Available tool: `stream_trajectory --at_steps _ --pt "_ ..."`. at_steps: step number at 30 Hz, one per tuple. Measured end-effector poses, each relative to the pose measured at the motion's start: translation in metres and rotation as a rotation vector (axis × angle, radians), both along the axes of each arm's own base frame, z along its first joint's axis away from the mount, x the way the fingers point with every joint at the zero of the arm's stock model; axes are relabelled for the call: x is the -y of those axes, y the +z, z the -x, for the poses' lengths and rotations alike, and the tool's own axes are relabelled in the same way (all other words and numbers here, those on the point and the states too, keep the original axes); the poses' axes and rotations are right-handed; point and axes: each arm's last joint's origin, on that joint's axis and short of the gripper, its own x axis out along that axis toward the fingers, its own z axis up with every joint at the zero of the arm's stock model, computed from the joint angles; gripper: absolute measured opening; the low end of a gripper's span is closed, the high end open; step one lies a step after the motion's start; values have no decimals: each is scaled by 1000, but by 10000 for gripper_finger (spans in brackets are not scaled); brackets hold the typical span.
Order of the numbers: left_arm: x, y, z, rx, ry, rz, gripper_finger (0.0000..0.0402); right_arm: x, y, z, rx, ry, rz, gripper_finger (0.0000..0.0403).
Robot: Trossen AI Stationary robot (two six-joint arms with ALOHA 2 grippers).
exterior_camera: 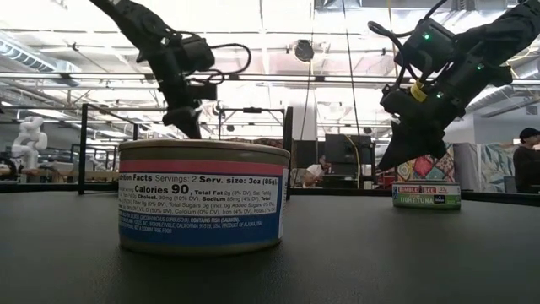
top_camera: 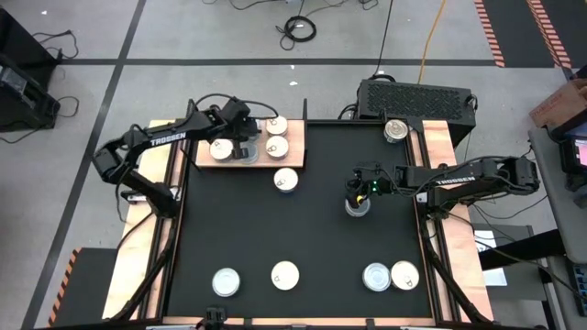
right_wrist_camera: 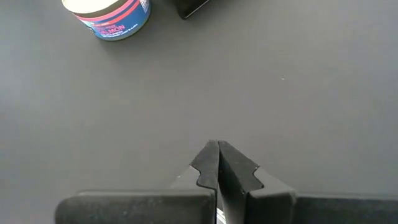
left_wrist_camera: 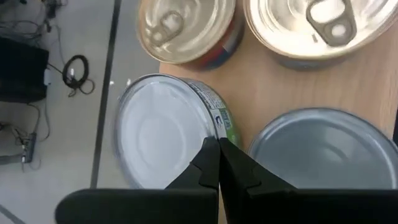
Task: Stack canned seafood by type on shelf
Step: Stack the green tuna can on top of the green tuna on the shelf
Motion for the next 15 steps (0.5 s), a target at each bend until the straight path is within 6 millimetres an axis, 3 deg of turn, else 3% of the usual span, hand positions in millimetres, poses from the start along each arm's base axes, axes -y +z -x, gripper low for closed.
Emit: stream_trajectory --at_steps 15 --pt "0 -6 0 -62 7 -10 0 0 0 0 -1 2 1 0"
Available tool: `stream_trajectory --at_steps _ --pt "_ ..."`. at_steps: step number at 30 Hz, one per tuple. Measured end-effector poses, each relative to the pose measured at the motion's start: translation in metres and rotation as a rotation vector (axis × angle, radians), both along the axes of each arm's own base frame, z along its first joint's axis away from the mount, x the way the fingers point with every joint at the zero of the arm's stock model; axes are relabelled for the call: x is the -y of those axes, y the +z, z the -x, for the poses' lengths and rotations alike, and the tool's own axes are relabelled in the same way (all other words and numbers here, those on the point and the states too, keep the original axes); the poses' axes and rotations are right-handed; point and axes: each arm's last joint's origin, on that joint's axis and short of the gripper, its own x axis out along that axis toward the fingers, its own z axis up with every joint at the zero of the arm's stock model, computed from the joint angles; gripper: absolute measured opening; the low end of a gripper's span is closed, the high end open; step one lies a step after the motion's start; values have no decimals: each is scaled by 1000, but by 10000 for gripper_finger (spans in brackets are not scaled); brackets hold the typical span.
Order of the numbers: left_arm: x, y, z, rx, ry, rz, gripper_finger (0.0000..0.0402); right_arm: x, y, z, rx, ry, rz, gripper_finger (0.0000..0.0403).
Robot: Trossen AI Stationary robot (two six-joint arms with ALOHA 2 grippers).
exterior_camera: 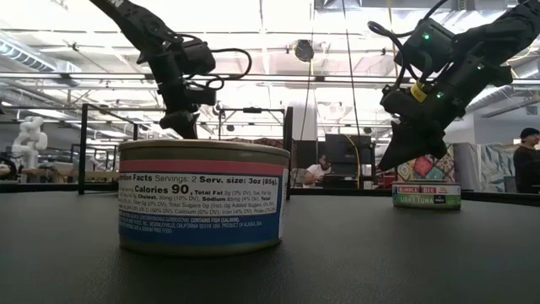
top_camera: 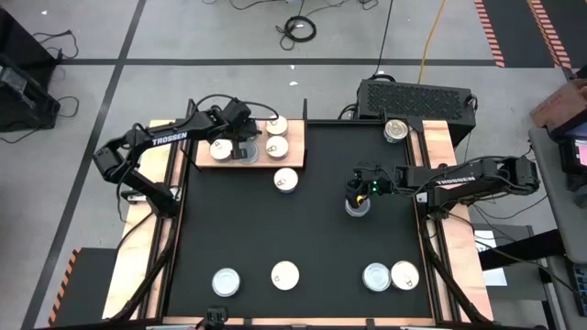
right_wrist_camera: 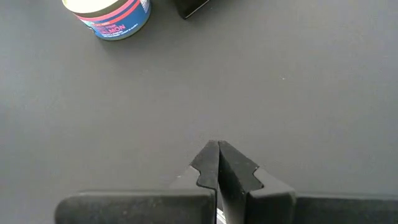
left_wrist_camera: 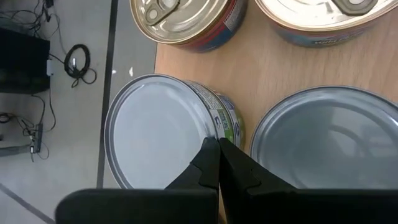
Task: Stack canned seafood by type on shelf
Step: Stack the green tuna can on top of the green tuna on the shelf, then adjust the green tuna can
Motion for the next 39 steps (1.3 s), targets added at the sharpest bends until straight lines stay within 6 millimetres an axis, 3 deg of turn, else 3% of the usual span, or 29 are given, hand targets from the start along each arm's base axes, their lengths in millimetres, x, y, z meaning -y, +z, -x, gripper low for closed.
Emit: stream_trajectory --at_steps 4,16,24,28,31,35,39 --pt "1 0 -1 -2 0 -4 2 0 0 0 0 0 0 0" --pt "4 0 -3 -8 -9 -8 62 0 0 0 1 -1 -2 0" --pt "17 24 -15 16 -33 -99 66 0 -1 1 -9 3 -8 0" --pt "36 40 -20 109 -113 -76 66 -2 -1 7 -51 -1 -25 0" --pt "56 46 -28 239 -234 72 66 -2 2 14 -70 -26 -36 0" --pt "83 46 -46 371 -419 288 66 -4 4 26 -123 -95 -52 0" --pt "115 37 -71 413 -568 314 65 -7 -1 40 -233 -156 -102 0"
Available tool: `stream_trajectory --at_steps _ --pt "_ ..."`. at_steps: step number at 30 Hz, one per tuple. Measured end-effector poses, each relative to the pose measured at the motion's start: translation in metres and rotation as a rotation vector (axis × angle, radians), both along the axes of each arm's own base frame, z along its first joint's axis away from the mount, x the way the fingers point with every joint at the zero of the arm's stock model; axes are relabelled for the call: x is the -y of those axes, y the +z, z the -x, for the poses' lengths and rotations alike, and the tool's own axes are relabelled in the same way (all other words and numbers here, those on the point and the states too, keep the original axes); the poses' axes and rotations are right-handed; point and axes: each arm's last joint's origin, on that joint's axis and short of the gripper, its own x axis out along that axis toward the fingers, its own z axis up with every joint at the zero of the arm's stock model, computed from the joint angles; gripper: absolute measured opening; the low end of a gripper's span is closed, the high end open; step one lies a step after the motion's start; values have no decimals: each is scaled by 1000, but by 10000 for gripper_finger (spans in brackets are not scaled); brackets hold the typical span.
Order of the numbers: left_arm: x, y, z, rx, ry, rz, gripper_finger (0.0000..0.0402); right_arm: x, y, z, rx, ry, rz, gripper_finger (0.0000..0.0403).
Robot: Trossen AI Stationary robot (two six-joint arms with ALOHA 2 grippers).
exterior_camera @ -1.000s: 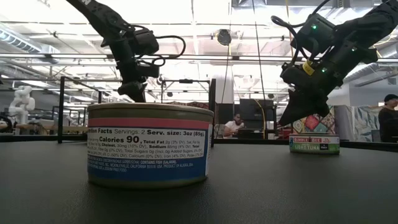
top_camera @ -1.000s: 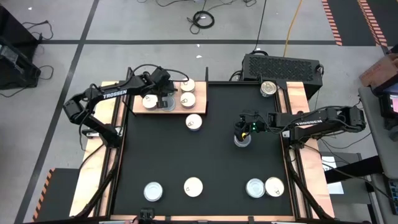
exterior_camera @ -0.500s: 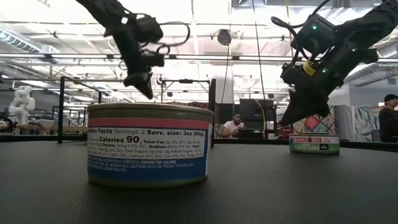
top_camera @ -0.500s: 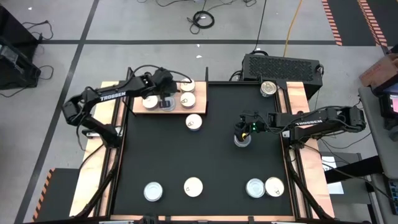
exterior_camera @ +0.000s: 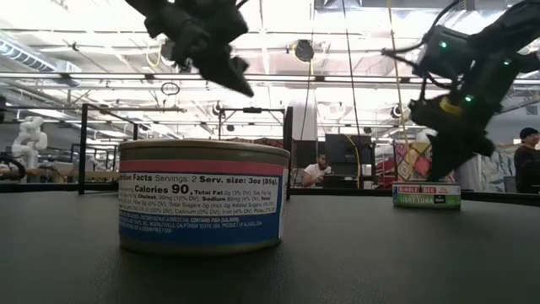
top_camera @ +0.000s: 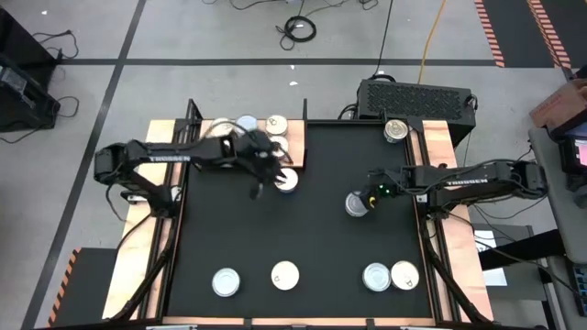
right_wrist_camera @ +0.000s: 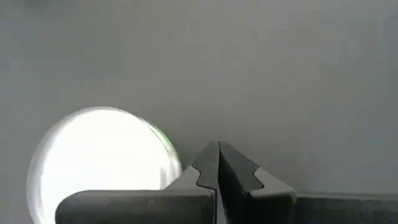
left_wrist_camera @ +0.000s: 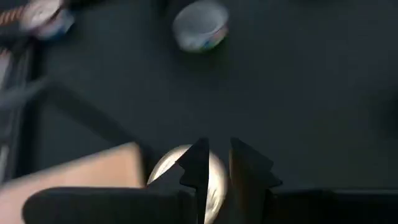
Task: Stack canned seafood by type on shelf
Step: Adjust the green tuna can
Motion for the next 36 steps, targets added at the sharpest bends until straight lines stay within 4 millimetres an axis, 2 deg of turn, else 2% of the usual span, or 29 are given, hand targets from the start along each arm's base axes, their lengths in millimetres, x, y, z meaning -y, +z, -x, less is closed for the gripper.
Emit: stream_trajectory --at_steps 5,9,16,21,25,28,32,36 --pt "32 -12 -35 145 -160 -87 65 -9 -6 8 -97 -32 -49 0" --pt "47 -32 -64 257 -240 -160 65 -18 -7 6 -95 -1 -59 0" --pt "52 -89 -102 331 -278 -272 65 -29 -9 -5 -39 57 -66 0" --pt "64 -112 -116 407 -292 -463 74 -36 -12 -14 10 92 -90 0" --pt "72 -132 -124 363 -251 -497 106 -41 -16 -25 59 126 -95 0" --pt "82 -137 -130 300 -220 -533 141 -42 -18 -32 91 151 -124 0" --pt "97 -135 -137 219 -151 -555 192 -43 -22 -40 119 177 -128 0" --pt "102 -130 -141 132 -122 -533 234 -43 -26 -45 135 189 -140 0"
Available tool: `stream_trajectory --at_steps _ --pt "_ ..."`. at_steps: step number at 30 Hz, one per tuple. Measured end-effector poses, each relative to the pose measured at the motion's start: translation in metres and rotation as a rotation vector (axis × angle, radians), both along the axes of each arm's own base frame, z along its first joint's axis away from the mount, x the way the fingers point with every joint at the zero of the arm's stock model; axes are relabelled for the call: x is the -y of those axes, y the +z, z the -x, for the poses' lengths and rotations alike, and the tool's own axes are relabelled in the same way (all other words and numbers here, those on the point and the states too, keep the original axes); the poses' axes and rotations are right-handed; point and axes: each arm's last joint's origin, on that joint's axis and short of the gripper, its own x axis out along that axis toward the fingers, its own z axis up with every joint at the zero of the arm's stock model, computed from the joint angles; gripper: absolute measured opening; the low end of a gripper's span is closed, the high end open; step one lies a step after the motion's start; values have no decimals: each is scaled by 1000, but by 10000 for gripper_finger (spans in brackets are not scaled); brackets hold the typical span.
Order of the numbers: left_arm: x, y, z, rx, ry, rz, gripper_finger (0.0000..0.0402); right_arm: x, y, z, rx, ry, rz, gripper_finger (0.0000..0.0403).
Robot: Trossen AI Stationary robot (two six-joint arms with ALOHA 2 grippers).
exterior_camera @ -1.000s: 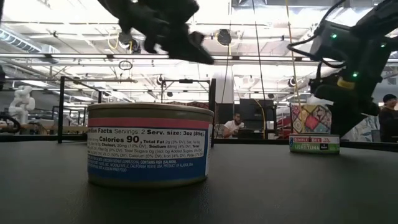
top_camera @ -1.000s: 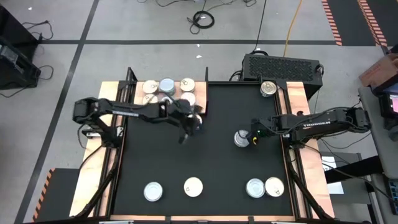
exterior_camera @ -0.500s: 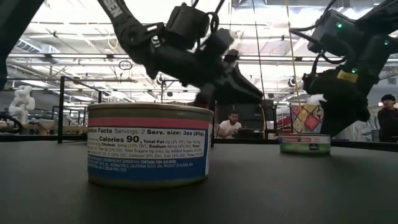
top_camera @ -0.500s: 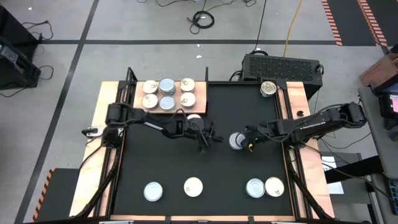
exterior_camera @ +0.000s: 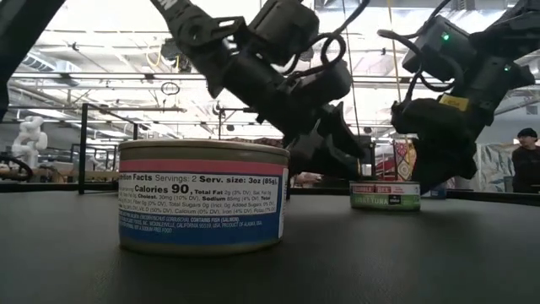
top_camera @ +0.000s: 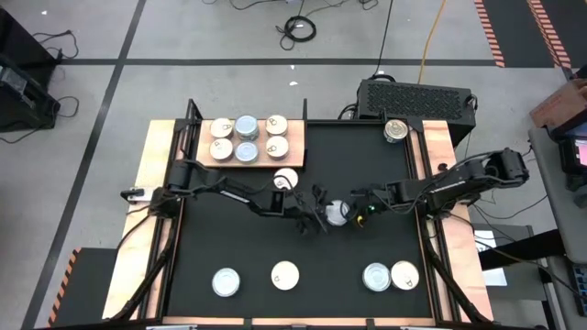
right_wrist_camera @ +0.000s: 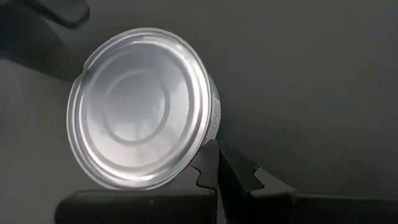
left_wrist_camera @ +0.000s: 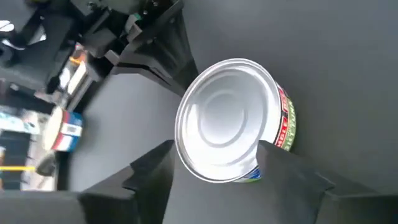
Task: Stack canned seafood by type on shelf
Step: Adjust the green tuna can, then stack the green tuna can on top of the green tuna on the shelf
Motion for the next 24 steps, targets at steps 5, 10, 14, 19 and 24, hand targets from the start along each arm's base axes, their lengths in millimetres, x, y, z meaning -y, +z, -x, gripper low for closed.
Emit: stream_trajectory --at_steps 5,10,14,19,24 --pt "-3 5 -2 -91 -26 62 255 0 -3 -5 15 2 -2 0" --pt "-3 11 -3 -114 -83 45 255 -1 -3 -5 20 9 -6 0" --pt "0 23 -3 -91 -82 -9 255 0 -3 -5 16 24 8 0" --pt "-6 58 7 -56 -23 5 255 3 -1 -3 -1 43 47 0" --pt "-21 93 33 -134 52 120 255 6 2 4 -47 13 90 0"
